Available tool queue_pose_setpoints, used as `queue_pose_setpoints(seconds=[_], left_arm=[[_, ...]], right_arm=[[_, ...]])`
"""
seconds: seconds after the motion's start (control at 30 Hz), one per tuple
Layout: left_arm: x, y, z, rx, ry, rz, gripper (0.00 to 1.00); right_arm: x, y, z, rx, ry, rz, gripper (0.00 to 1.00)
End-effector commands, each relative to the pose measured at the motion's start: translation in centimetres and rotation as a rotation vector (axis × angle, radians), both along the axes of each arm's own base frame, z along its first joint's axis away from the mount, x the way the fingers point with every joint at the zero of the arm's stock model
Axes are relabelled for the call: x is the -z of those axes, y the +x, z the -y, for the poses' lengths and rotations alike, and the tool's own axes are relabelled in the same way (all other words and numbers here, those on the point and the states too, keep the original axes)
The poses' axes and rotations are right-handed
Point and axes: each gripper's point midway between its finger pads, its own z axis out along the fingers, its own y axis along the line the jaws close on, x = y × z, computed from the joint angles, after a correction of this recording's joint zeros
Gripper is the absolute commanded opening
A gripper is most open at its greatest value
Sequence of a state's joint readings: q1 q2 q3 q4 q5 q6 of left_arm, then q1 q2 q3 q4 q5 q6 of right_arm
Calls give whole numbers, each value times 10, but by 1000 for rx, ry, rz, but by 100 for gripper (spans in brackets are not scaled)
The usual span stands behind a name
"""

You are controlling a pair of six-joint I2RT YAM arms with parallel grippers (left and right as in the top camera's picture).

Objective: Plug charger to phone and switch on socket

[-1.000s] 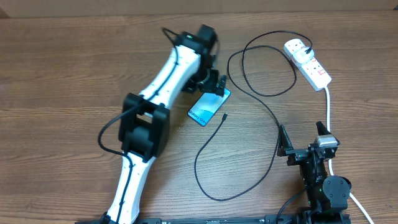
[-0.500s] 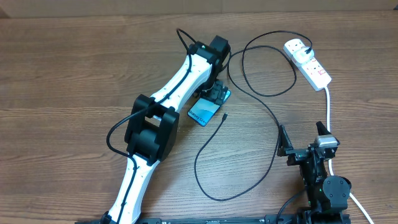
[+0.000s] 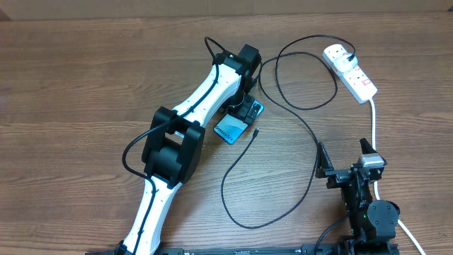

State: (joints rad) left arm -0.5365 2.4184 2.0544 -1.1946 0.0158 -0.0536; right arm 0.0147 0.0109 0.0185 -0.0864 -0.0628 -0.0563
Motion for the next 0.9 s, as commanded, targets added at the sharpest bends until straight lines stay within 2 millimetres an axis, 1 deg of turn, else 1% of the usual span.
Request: queue_pose_setpoints(seconds=[0.0,0.13,0.23,0.4,0.6,0.87], left_arm=[[-6,-8,6,36,-32,-34,100],[-17,-10,18,97,-103,-53,100],[-19,-10,18,134,-106,-52,100],[-18,-9,16,143,-91,-45,100],[-9,1,4,96,-10,7,100],[13,-12,3,108,10,-22,100]], right_arm=[[2,0,0,2,-4,4,100],[2,0,0,2,-4,4,100],[2,0,0,2,-4,4,100],[2,0,0,2,-4,4,100],[2,0,0,2,-4,4,100],[2,0,0,2,-4,4,100]])
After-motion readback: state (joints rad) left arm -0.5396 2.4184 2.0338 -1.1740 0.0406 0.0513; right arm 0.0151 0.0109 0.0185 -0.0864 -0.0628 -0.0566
